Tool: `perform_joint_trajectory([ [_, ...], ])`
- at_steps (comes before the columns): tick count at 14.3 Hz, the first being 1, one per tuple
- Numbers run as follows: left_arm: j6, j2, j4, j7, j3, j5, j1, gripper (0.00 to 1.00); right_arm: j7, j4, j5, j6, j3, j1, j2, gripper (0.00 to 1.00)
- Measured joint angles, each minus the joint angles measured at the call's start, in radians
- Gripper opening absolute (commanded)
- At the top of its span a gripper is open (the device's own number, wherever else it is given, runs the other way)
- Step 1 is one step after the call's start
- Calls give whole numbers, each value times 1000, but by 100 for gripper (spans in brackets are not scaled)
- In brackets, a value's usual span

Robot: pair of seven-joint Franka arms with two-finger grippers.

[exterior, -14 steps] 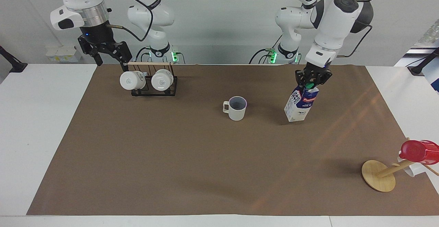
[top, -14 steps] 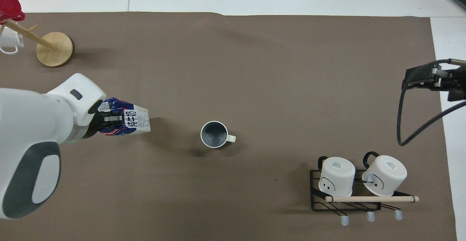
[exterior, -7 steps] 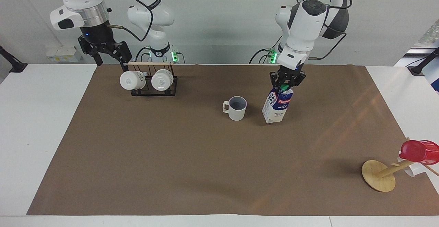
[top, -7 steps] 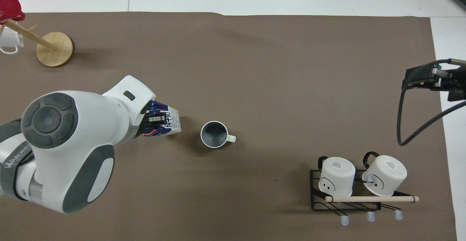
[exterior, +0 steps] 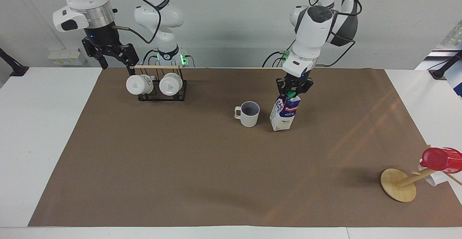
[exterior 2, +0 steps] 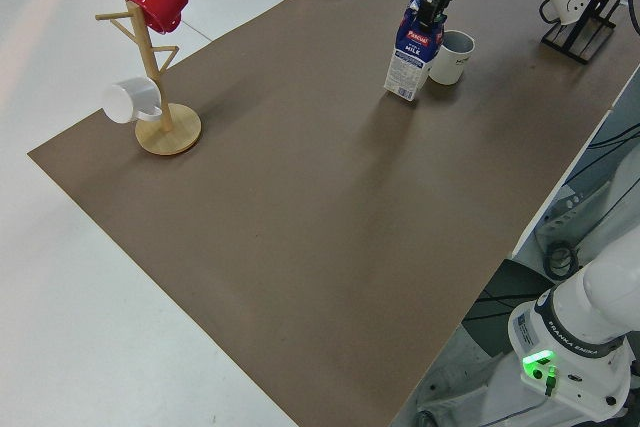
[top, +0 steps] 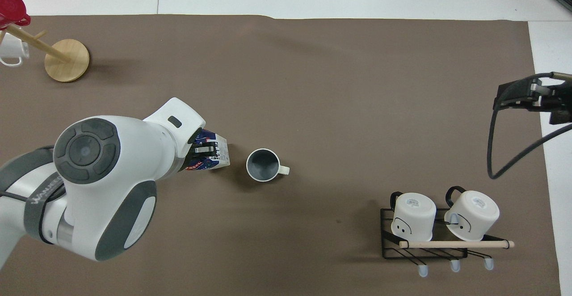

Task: Place cup and milk on table
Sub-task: 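Carry the milk carton beside the white mug and set it down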

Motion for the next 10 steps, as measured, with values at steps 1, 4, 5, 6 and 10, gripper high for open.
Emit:
perform_joint_trajectory([
  [1, 6, 1, -9, -1, 0, 0, 0, 32, 0, 0, 0, 0, 0, 0, 0, 100],
  [4, 42, 3, -43, -4, -1, 0, -7, 33, 0, 0, 0, 0, 0, 0, 0, 100],
  [5, 48, 3, -48, -9, -1, 0, -11, 34, 0, 0, 0, 0, 0, 0, 0, 100],
  [6, 50, 3, -50, -13, -1, 0, -13, 37, 0, 0, 0, 0, 0, 0, 0, 100],
  [10, 51, 3, -51, -20, -1, 0, -17, 100, 0, 0, 0, 0, 0, 0, 0, 100],
])
